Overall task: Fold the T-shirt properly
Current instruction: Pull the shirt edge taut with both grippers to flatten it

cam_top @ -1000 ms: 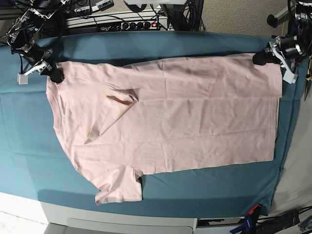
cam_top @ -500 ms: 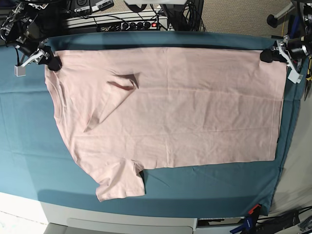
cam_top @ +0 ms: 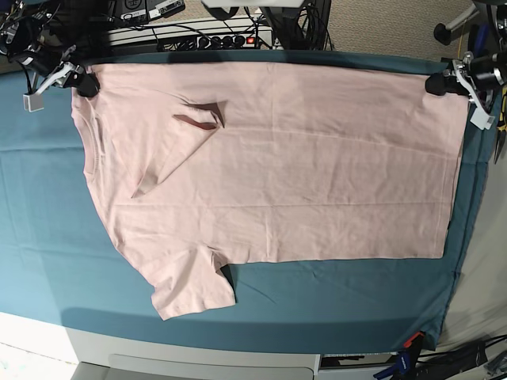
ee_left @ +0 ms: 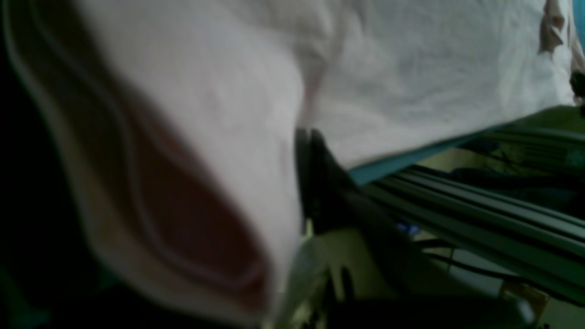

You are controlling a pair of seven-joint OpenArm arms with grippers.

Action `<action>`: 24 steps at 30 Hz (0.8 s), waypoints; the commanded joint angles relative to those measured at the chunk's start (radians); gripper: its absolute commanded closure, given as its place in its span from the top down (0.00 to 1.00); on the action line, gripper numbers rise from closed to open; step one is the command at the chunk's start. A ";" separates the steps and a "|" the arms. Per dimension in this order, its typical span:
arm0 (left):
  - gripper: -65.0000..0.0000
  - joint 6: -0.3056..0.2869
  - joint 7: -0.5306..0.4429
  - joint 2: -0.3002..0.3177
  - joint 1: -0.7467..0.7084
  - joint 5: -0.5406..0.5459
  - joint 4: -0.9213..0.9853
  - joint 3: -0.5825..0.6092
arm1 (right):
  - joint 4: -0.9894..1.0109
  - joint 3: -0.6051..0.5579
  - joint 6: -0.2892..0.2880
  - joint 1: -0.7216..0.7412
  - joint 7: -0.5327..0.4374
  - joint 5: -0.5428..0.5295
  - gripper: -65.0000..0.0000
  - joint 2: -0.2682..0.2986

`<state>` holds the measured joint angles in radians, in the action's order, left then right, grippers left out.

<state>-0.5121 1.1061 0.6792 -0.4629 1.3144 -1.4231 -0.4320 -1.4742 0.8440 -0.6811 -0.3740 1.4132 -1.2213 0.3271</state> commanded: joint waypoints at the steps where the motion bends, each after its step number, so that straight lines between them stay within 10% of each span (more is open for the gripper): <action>1: 0.00 0.014 0.027 0.021 -0.011 -0.035 -0.005 -0.005 | -0.017 0.009 -0.004 -0.002 -0.017 -0.016 0.00 0.025; 11: 0.00 -0.015 0.021 0.021 -0.011 -0.026 -0.005 -0.005 | -0.017 0.009 -0.004 0.006 -0.017 0.011 0.00 0.024; 14: 0.33 -0.076 0.027 0.021 -0.011 0.003 -0.006 -0.005 | -0.017 0.009 -0.004 0.006 -0.017 0.030 0.00 0.024; 19: 0.48 -0.076 0.027 0.022 -0.011 0.006 -0.006 -0.005 | -0.017 0.009 -0.003 0.006 -0.045 0.090 0.37 0.025; 24: 0.48 -0.076 0.027 0.043 -0.011 -0.002 -0.006 -0.005 | -0.018 0.009 -0.003 0.006 -0.056 0.090 0.37 0.025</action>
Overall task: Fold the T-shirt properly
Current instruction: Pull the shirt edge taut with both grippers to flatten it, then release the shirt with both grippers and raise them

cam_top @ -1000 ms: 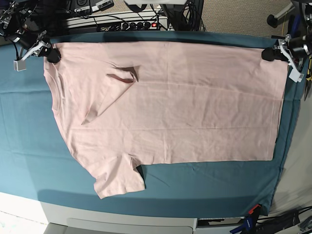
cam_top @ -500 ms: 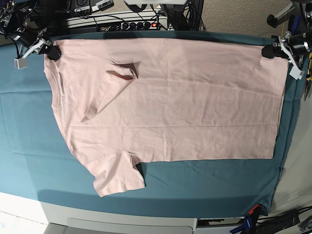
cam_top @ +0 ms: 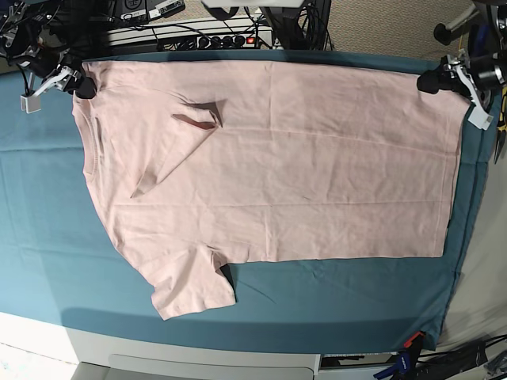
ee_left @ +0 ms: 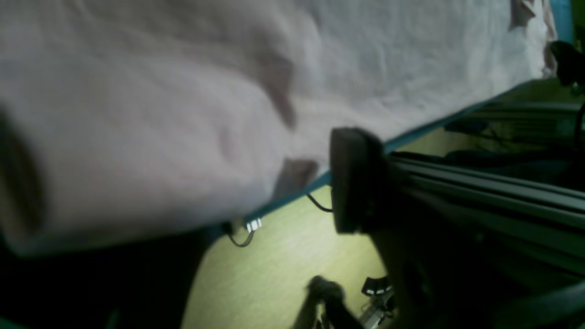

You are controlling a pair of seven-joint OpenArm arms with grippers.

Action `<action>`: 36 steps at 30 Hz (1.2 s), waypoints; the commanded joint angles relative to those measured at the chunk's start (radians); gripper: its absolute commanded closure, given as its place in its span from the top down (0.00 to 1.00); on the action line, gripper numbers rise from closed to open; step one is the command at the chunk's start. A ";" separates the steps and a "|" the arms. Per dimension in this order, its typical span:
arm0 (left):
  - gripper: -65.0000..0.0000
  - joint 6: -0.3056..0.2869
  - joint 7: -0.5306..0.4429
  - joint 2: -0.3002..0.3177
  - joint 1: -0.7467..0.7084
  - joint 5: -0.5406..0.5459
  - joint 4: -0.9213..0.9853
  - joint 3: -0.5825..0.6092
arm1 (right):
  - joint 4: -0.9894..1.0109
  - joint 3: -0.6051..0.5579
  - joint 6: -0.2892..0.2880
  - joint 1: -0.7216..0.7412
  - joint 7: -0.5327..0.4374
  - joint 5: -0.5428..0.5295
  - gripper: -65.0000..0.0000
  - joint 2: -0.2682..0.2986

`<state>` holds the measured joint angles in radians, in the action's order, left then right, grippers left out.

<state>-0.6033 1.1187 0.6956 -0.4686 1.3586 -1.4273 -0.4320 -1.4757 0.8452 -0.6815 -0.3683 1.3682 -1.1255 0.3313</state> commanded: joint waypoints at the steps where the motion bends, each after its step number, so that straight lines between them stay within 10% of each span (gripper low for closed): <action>1: 0.48 0.015 0.015 0.037 -0.006 -0.046 -0.002 -0.005 | -0.016 0.008 -0.003 0.000 -0.011 -0.006 0.37 0.021; 20: 0.48 0.016 0.018 0.277 -0.005 -0.050 -0.002 -0.005 | -0.098 0.067 -0.003 0.006 -0.023 0.009 0.37 0.021; 32: 0.48 0.031 -0.009 0.446 0.001 -0.061 -0.051 -0.245 | -0.409 0.242 0.007 0.027 -0.247 0.268 0.37 0.158; 36: 0.48 0.030 -0.024 0.455 0.002 -0.065 -0.104 -0.336 | -0.370 0.195 0.094 0.164 -0.325 0.470 0.37 0.195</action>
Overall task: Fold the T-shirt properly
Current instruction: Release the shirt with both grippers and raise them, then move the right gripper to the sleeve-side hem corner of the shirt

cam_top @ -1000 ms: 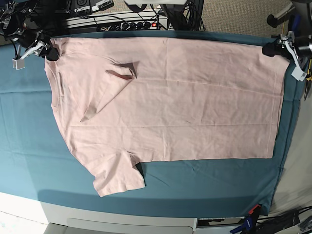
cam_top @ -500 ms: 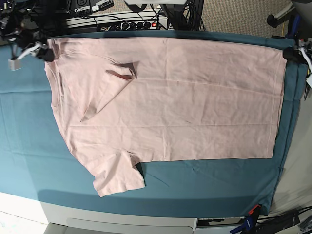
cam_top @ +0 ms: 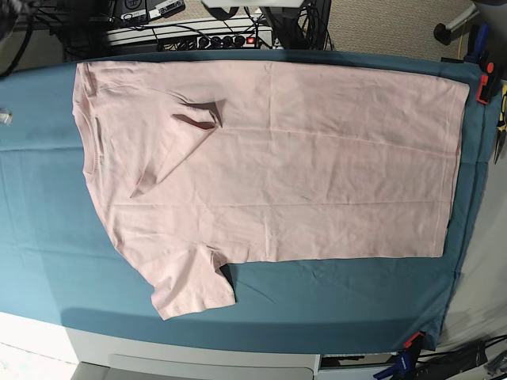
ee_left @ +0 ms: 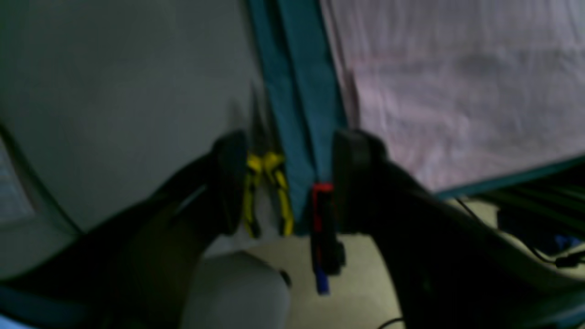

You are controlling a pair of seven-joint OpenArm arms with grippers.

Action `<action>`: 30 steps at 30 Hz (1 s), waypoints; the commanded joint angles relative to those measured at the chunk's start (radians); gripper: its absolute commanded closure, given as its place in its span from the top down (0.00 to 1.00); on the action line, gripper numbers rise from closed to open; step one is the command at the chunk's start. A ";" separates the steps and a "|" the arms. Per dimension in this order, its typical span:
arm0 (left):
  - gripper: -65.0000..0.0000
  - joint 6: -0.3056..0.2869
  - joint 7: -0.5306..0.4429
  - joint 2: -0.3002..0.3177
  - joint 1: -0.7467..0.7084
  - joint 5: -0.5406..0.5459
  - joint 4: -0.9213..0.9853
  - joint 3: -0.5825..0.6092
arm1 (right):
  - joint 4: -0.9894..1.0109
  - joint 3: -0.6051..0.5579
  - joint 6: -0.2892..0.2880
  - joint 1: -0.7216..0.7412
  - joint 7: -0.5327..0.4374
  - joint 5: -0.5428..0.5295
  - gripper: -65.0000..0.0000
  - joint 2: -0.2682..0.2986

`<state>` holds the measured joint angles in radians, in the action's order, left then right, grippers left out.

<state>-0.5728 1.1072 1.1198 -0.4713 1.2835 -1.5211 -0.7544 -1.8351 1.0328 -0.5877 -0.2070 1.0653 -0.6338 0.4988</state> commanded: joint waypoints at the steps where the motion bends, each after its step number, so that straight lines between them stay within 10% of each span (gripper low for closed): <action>1: 0.48 0.000 -0.024 0.031 0.004 0.002 -0.024 -0.024 | 0.028 -0.023 0.021 0.048 -0.060 0.022 0.37 0.032; 17: 0.48 0.000 -0.053 0.023 0.003 -0.050 -0.077 -0.027 | 1.448 -0.492 0.045 1.135 -0.483 0.209 0.37 0.024; 30: 0.48 -0.001 -0.045 -0.014 0.003 -0.043 -0.077 -0.027 | 1.484 -0.505 0.181 1.078 -0.566 0.478 0.37 -0.075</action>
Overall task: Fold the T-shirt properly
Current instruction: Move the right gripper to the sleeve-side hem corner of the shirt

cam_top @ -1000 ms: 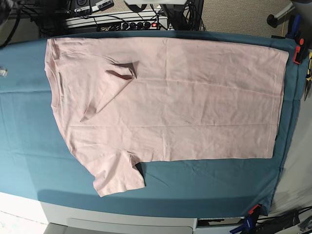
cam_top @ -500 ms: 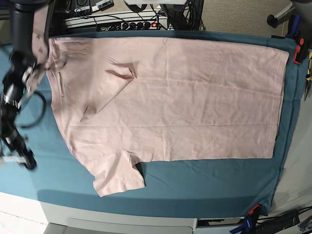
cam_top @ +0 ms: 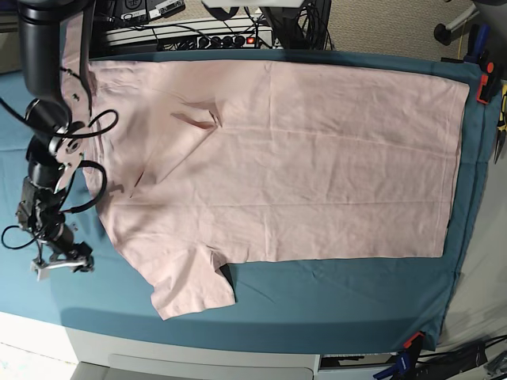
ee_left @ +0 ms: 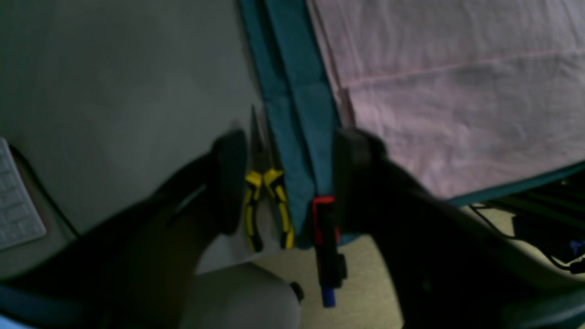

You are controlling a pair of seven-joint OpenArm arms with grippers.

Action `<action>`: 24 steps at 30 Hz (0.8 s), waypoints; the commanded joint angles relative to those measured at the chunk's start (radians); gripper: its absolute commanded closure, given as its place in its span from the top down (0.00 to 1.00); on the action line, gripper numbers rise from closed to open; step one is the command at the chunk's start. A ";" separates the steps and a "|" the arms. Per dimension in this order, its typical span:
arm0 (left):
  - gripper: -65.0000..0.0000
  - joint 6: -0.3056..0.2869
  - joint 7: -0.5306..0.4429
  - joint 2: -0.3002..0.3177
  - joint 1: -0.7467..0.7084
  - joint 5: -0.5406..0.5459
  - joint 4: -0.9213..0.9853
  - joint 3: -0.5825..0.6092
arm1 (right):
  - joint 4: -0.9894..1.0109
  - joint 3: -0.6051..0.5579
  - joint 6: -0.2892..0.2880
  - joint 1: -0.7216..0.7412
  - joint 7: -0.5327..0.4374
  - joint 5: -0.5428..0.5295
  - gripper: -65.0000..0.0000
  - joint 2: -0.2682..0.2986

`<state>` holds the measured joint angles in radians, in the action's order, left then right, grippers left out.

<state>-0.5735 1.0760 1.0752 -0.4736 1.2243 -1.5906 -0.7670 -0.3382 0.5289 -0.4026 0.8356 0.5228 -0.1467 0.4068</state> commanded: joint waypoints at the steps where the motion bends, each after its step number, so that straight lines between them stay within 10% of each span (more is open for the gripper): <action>1: 0.48 -0.001 -0.014 0.031 0.005 0.017 -0.008 -0.014 | -0.013 -0.001 -0.004 0.025 -0.025 -0.010 0.37 0.013; 19: 0.48 -0.003 -0.022 0.030 0.006 0.017 -0.008 -0.014 | -0.013 -0.001 -0.056 -0.005 0.036 -0.021 0.37 -0.061; 24: 0.48 -0.003 -0.022 0.027 0.006 0.018 -0.008 -0.014 | -0.013 -0.001 -0.073 -0.017 0.036 -0.021 0.19 -0.080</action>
<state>-0.5739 1.0721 1.0748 -0.4736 1.2274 -1.5906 -0.7670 -0.3382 0.5289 -0.4679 0.7856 0.5781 -0.1551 0.3161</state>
